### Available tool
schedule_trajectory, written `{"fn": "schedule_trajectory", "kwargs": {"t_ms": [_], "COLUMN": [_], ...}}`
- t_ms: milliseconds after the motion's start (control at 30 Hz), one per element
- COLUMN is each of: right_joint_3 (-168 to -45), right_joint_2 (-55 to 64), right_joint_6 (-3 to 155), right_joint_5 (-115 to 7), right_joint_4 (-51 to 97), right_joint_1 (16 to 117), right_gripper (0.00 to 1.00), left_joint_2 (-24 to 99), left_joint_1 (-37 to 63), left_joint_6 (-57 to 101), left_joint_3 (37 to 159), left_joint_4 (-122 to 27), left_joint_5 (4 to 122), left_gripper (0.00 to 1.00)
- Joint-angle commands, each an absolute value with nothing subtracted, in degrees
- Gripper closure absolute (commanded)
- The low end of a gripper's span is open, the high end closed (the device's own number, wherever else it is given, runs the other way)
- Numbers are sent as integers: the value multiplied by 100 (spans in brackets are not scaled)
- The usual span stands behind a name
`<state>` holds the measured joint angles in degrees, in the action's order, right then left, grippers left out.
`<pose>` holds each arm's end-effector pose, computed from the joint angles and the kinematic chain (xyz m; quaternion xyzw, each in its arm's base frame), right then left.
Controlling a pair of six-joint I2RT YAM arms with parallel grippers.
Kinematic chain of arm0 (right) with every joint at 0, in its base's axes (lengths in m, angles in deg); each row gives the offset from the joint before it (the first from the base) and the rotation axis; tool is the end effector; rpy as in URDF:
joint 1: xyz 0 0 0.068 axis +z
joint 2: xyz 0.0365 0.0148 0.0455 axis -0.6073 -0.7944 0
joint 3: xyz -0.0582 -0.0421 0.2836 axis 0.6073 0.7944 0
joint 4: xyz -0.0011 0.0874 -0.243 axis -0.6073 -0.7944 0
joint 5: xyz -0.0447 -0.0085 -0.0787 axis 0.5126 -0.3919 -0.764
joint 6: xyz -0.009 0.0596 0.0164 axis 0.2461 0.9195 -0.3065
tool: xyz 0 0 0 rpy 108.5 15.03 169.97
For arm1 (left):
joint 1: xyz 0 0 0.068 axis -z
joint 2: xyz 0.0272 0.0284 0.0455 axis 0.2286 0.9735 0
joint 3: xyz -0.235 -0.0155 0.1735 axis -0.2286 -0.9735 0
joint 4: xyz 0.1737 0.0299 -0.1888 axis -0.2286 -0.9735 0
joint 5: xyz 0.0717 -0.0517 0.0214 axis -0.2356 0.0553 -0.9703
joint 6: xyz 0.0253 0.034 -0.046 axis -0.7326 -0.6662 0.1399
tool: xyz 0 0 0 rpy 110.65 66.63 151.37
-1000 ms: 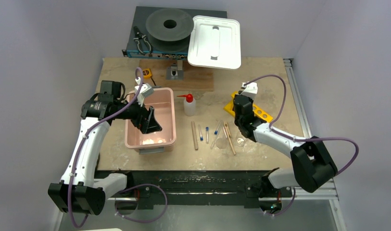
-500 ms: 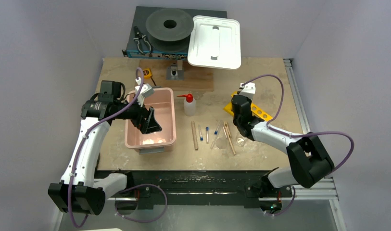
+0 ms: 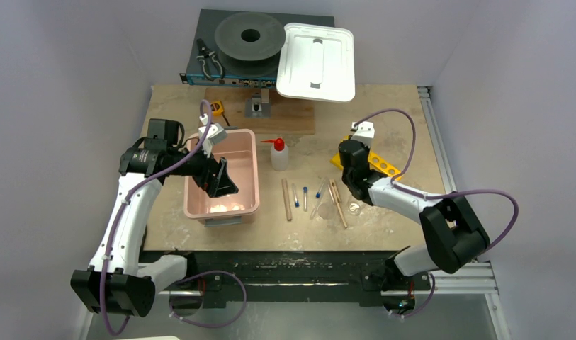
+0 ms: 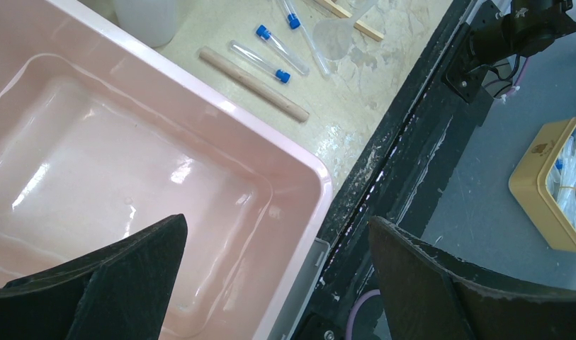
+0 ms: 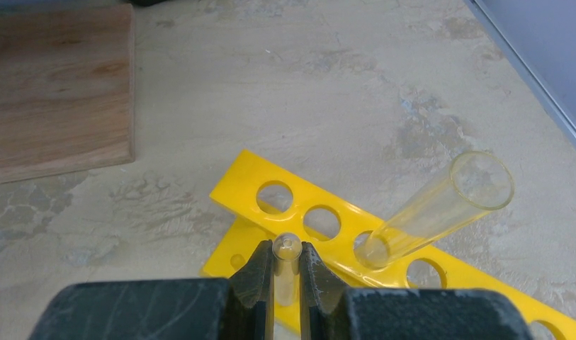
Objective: Organize the chemistry lab equipment
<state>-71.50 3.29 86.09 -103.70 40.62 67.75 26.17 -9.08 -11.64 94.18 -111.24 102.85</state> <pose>0.2775 0.1257 0.2345 0.1012 0.8020 -0.0737 0.5841 0.1844 -0.0489 0.3593 0.3112 0.8268 -0.3463 0.3156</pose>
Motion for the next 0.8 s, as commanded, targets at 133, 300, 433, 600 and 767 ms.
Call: {"fn": "schedule_trajectory", "kwargs": {"t_ms": [133, 300, 433, 600, 767], "right_joint_3": [-7429, -7282, -7325, -7413, -7661], "right_joint_2": [331, 469, 687, 1128, 1145], "right_joint_6": [9000, 9032, 9016, 9073, 9442], "right_joint_5": [-10468, -10421, -10272, -9995, -10106], "right_joint_4": [3685, 3794, 3772, 3570, 2588], "right_joint_1": [6774, 6802, 6814, 6947, 7654], "right_gripper": [61, 55, 52, 58, 62], "left_joint_2": [2530, 2530, 2530, 2541, 2551], "left_joint_1": [-935, -935, -935, -935, -935], "left_joint_6": [-1332, -1356, -1317, -1217, -1222], "left_joint_3": [9423, 9414, 9414, 9415, 9399], "left_joint_4": [-11112, -11109, -11069, -11017, -11010], "left_joint_5": [10349, 10305, 10278, 10290, 10264], "left_gripper": [0, 0, 0, 0, 0]}}
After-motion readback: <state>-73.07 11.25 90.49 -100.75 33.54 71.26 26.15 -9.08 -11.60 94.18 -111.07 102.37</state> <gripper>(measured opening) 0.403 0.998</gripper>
